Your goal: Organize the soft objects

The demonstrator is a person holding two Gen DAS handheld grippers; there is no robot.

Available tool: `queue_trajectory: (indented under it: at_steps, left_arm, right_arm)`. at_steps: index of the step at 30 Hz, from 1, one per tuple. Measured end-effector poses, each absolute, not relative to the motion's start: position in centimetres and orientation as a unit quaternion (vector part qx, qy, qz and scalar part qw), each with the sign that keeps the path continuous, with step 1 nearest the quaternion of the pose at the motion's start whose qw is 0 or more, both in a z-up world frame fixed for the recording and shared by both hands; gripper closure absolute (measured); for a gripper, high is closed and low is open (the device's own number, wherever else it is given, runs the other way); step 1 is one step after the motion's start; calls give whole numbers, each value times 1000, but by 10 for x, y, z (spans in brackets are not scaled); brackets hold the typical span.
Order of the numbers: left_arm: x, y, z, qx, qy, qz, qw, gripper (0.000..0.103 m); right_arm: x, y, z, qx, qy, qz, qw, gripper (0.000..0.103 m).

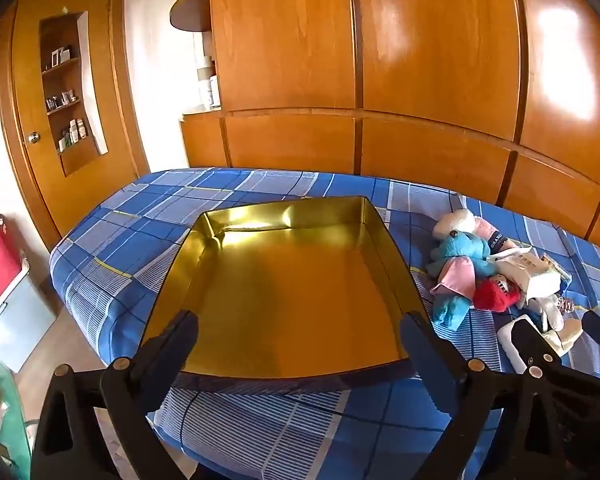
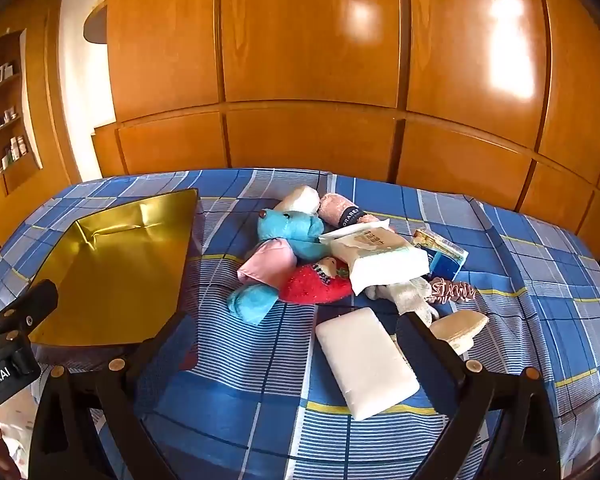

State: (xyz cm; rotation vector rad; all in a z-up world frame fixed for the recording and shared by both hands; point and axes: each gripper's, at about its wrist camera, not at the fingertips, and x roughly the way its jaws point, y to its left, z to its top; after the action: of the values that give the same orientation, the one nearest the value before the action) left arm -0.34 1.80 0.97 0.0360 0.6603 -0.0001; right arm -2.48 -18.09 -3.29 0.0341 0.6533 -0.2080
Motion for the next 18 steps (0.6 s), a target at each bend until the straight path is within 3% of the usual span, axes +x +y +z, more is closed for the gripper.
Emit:
queue_trajectory:
  at_steps: [18]
  left_arm:
    - [-7,17,10,26,320,6,947,1]
  right_arm:
    - [-26,-179,-32,15,313,-101,944,0]
